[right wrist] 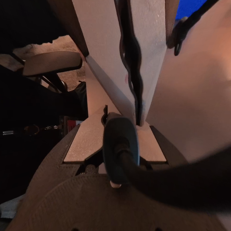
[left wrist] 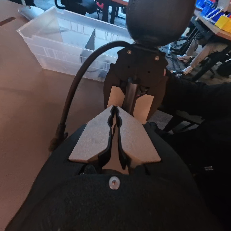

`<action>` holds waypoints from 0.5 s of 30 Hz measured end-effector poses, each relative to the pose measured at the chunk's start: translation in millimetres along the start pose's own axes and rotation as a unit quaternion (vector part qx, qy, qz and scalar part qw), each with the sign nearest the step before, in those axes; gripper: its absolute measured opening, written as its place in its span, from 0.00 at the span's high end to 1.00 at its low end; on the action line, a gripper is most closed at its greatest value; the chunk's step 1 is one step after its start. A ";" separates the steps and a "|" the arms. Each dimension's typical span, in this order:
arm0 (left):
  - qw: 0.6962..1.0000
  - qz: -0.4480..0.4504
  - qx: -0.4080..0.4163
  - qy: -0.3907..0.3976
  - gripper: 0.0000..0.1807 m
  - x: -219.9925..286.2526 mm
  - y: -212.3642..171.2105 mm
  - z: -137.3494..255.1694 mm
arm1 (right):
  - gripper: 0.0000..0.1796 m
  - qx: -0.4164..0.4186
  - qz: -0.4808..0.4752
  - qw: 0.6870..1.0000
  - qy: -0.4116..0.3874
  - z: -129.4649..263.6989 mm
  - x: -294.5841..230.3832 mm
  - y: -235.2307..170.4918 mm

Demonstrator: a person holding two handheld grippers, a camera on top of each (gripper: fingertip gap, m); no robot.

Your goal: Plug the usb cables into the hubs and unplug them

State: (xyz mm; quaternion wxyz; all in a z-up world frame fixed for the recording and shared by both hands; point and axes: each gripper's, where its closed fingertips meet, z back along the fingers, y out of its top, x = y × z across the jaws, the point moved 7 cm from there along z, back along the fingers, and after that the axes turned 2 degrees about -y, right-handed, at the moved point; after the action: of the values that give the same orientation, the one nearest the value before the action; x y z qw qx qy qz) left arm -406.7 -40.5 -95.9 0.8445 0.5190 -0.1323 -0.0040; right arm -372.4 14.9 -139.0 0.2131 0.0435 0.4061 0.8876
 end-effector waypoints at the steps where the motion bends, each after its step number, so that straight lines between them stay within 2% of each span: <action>1: 1.000 0.000 0.002 0.009 0.96 -1.8 0.2 1.3 | 0.88 -0.003 -0.002 1.000 -0.003 -0.4 1.7 -1.5; 5: 0.999 0.011 0.021 0.032 0.85 -9.3 2.2 7.5 | 0.88 0.001 -0.011 1.000 -0.001 -1.5 5.5 -2.3; 10: 0.999 0.025 0.031 0.028 0.81 -13.0 -0.3 5.0 | 0.88 0.015 -0.008 1.000 0.020 -3.0 0.3 2.2; 15: 0.999 0.026 0.039 0.006 0.85 -10.2 0.1 2.2 | 0.88 -0.008 0.008 1.000 0.019 -9.8 -5.1 -0.6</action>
State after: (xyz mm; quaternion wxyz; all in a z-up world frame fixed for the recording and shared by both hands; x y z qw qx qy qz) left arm -417.1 -40.9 -97.1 0.8244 0.5476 -0.1410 0.0259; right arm -370.0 6.3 -145.5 0.1989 0.0284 0.4021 0.8933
